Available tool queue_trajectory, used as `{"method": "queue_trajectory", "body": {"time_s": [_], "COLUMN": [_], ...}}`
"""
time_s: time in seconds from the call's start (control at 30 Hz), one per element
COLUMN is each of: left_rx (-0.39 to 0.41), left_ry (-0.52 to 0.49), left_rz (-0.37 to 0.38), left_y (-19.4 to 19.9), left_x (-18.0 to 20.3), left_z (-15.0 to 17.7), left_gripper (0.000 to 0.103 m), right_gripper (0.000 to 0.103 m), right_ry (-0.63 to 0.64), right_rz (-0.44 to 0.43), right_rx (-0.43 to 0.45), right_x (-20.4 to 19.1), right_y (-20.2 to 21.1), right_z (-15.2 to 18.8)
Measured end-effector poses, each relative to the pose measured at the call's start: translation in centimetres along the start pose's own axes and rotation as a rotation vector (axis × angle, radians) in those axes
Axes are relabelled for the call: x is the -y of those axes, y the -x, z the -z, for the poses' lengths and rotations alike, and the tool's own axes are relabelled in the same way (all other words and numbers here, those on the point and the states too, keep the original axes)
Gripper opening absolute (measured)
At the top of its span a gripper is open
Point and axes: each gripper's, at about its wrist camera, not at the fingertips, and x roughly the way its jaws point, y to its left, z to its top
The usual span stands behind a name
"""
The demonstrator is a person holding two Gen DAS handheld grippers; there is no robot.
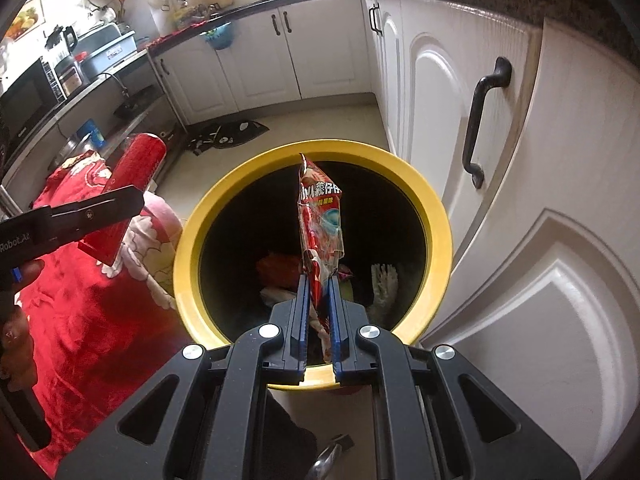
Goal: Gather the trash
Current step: 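Carry the red can and red wrapper over the yellow bin with both grippers, then open both grippers to drop the can and wrapper into the yellow bin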
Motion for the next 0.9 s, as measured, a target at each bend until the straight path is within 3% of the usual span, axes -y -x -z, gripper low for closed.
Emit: {"method": "queue_trajectory", "body": {"time_s": [0.27,0.43,0.8,0.9], "left_rx": [-0.026,-0.029,-0.023,-0.022], "left_ry": [-0.011,-0.01,0.005,0.006], "left_rz": [-0.002,-0.015,-0.042,-0.057], "left_y": [-1.5,-1.9,-1.8,-1.4], "left_x": [0.3,0.4,-0.1,-0.3], "left_z": [-0.5,-0.8,-1.5,-1.4], "left_gripper": [0.028,0.028,0.055,0.068], "right_gripper": [0.01,0.019,0.038,0.046], "right_ry": [0.001,-0.004,-0.02,-0.02], "right_rz": [0.015,0.023,0.044,0.052], "right_rx": [-0.003,0.009,0.024,0.029], "right_x": [-0.3,-0.4,0.0,0.0], "right_y": [-0.8,-0.8,-0.1,0.2], "right_z": [-0.3,-0.2,-0.1,0.1]}}
